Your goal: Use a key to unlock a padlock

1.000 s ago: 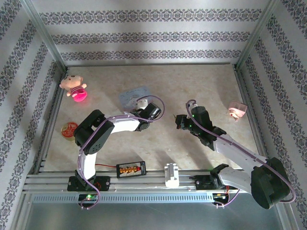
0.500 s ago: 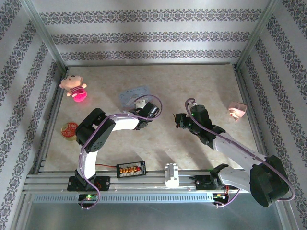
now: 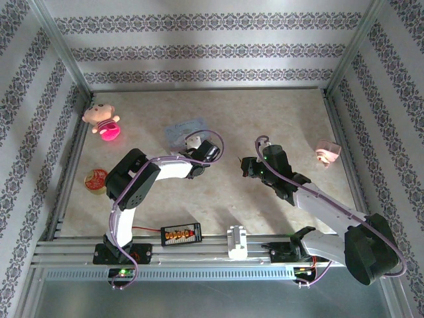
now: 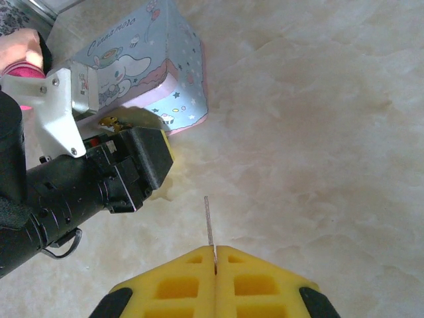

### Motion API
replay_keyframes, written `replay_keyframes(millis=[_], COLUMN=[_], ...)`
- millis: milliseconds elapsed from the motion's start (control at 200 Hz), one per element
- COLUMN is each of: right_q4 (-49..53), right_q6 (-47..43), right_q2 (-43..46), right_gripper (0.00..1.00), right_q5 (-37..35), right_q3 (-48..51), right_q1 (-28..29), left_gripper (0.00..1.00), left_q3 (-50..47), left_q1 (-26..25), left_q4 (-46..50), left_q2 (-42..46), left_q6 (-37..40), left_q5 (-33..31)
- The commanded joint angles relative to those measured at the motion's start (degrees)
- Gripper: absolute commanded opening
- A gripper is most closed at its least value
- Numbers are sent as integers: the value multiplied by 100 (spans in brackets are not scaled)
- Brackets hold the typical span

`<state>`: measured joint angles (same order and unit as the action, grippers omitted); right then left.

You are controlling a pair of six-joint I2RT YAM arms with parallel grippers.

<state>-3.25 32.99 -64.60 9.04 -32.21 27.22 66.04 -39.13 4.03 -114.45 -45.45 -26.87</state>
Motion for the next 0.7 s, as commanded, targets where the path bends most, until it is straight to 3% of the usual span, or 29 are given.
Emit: replay_keyframes(millis=[0, 100, 230, 385, 695], right_q4=[-186, -211, -208, -241, -527], right_q6=[14, 32, 49, 119, 365], right_q2=[-9, 9, -8, -79, -340], right_gripper=[0, 0, 0, 0, 0], right_q5=[73, 72, 71, 122, 273], right_q3=[-24, 4, 30, 112, 329], right_q1=[-24, -24, -24, -26, 2], left_gripper=[42, 39, 16, 6, 6], left_q3=[149, 137, 135, 180, -153], left_q1=[88, 90, 106, 108, 108], left_q4=[27, -7, 8, 188, 163], left_q2=[-38, -42, -37, 93, 435], left_q6=[41, 46, 45, 75, -445], left_q5=[-241, -257, -194, 18, 1009])
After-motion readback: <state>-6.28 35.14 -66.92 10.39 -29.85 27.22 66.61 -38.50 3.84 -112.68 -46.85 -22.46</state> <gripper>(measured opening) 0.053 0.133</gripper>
